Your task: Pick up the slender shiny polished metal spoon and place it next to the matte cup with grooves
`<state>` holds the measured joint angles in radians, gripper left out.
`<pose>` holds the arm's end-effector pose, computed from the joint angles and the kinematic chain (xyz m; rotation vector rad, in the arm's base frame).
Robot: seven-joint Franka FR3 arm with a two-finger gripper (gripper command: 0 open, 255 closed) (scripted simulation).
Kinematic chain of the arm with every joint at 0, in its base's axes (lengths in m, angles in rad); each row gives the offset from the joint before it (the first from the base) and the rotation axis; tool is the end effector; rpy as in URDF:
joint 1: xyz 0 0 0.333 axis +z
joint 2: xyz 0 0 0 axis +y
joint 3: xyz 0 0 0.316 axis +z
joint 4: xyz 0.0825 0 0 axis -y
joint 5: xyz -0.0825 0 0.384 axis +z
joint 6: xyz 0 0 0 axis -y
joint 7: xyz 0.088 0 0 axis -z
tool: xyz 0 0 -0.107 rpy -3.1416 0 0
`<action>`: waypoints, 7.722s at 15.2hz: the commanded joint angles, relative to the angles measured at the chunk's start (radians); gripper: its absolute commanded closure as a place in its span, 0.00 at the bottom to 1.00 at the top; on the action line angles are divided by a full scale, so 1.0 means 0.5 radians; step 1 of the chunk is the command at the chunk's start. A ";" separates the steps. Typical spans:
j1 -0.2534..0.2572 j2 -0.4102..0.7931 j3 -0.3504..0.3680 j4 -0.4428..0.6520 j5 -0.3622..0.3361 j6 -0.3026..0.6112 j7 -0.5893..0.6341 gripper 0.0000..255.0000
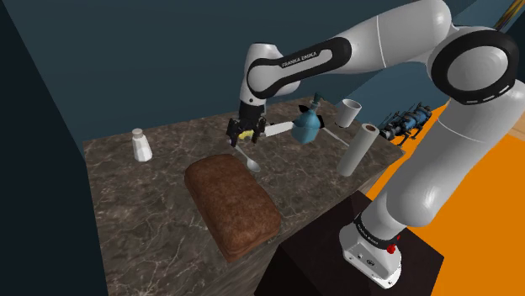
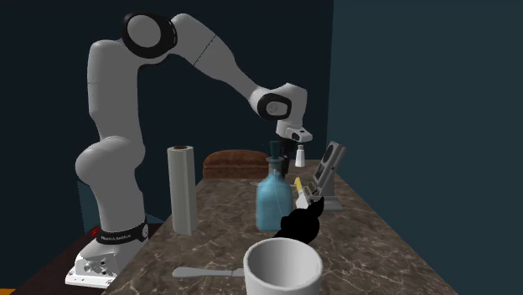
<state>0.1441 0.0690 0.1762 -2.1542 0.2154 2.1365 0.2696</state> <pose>0.5082 0.1777 0.3622 -2.9771 0.1085 0.2050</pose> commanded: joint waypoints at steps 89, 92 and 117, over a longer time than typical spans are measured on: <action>-0.667 0.016 -0.743 0.947 -0.201 -1.127 -1.184 1.00; -0.745 0.139 -0.804 1.105 -0.195 -1.178 -1.318 1.00; -1.087 0.759 -0.948 1.590 -0.091 -1.104 -1.796 1.00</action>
<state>-0.4007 0.4498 -0.2978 -1.3416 0.1705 1.5689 -0.6272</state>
